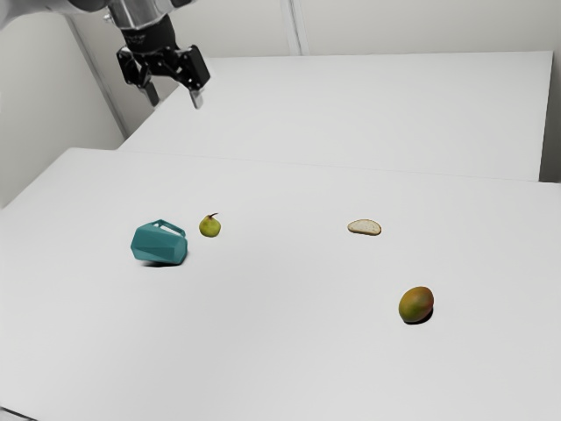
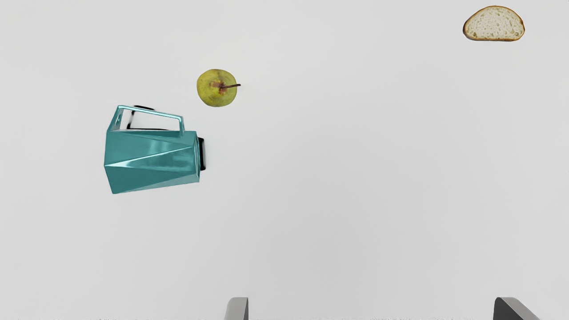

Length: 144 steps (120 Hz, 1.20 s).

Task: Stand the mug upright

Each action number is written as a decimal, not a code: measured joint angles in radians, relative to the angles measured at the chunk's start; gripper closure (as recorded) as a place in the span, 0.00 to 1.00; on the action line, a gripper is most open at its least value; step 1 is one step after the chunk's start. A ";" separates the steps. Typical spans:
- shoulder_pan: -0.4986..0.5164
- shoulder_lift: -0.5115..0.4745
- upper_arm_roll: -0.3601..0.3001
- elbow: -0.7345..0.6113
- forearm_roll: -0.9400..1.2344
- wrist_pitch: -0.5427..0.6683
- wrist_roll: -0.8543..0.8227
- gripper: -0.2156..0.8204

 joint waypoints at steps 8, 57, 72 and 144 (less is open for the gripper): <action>0.002 -0.012 -0.002 -0.005 0.004 -0.005 -0.001 0.21; 0.156 -0.017 0.341 -0.289 -0.364 0.075 0.165 0.21; 0.304 0.087 0.359 -0.364 -0.531 0.108 0.299 0.21; 0.466 0.449 0.362 -0.366 -0.991 0.101 0.842 0.21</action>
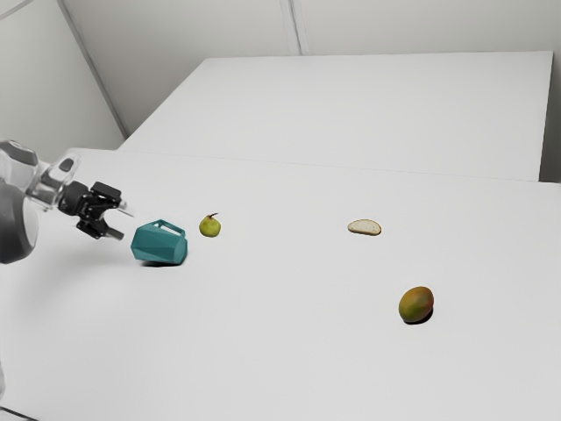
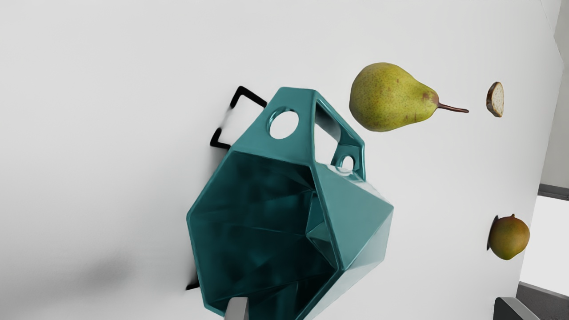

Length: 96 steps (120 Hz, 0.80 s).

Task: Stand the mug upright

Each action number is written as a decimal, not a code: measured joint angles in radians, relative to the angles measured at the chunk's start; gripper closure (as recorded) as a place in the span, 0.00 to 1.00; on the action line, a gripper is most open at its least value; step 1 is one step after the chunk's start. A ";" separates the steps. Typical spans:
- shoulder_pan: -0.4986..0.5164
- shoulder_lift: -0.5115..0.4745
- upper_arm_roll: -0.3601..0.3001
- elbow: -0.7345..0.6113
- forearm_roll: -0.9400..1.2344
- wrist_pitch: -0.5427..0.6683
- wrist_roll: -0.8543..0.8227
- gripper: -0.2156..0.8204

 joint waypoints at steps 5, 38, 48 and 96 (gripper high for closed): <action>0.000 0.003 0.000 -0.004 -0.016 -0.004 0.021 0.21; -0.003 0.017 -0.008 -0.049 -0.069 -0.013 0.108 0.21; -0.005 0.020 -0.017 -0.050 -0.077 -0.012 0.123 0.21; -0.014 0.011 -0.083 -0.088 -0.108 -0.004 0.145 0.49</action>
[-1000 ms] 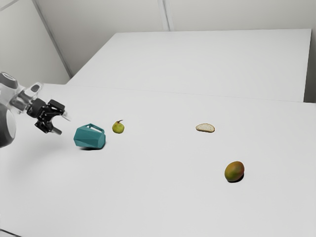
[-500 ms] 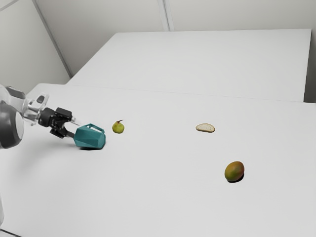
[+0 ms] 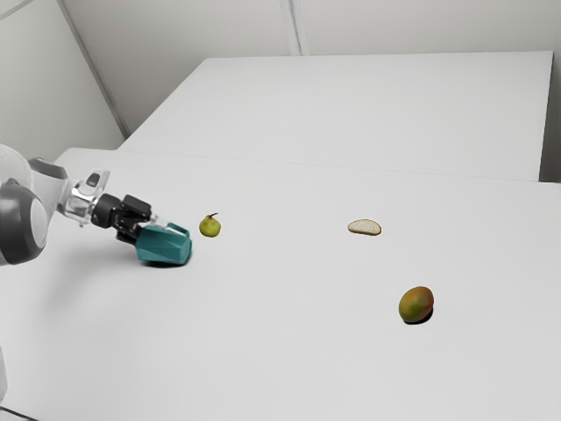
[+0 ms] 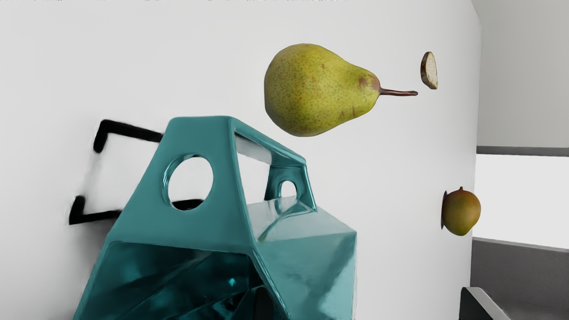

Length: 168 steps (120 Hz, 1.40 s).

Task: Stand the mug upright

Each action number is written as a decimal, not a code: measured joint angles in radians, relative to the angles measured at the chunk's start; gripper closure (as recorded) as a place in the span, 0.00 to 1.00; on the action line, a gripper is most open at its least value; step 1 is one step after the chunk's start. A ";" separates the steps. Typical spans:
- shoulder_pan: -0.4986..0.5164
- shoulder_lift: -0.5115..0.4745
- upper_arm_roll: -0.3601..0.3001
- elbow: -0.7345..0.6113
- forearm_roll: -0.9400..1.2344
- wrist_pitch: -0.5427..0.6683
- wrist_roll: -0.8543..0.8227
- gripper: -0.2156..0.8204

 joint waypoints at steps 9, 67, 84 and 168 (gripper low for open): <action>0.000 -0.002 0.000 0.000 -0.001 0.001 -0.001 0.66; -0.011 -0.065 -0.034 0.007 -0.007 -0.012 -0.038 0.94; -0.072 -0.199 -0.134 0.053 0.173 0.078 -0.042 0.95; -0.515 -0.076 -0.218 0.118 0.843 0.655 -0.356 0.95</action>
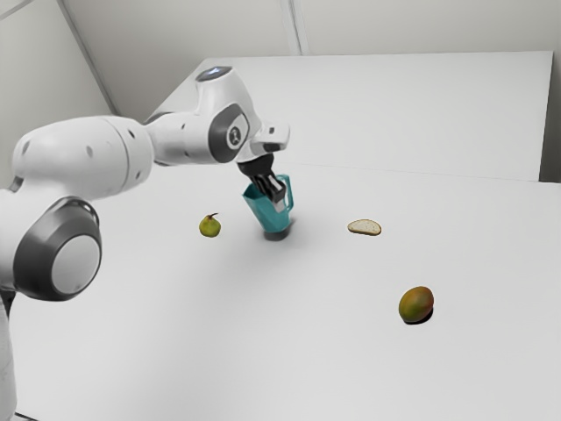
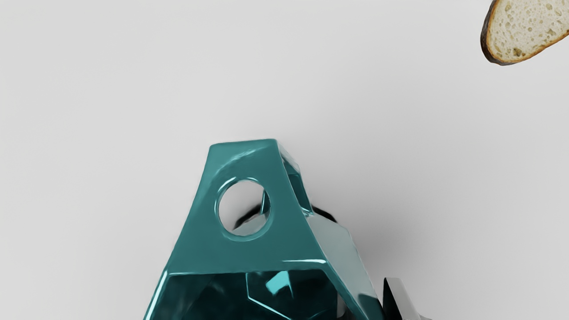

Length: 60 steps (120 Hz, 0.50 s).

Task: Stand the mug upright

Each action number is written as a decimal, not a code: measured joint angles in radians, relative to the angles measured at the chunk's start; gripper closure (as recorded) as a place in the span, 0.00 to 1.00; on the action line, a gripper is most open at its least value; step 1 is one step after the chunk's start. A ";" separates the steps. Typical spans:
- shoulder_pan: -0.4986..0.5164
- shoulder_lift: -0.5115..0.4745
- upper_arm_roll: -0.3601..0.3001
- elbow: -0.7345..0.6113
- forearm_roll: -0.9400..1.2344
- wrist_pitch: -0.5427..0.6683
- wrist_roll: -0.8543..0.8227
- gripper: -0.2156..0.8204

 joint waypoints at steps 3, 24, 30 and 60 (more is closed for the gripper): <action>-0.002 0.003 0.000 -0.004 0.001 0.011 -0.013 0.95; -0.007 0.012 0.004 -0.054 0.006 0.052 -0.092 0.96; -0.007 0.012 0.005 -0.062 0.004 0.057 -0.108 0.87; -0.007 0.000 0.007 -0.063 -0.005 0.064 -0.167 0.43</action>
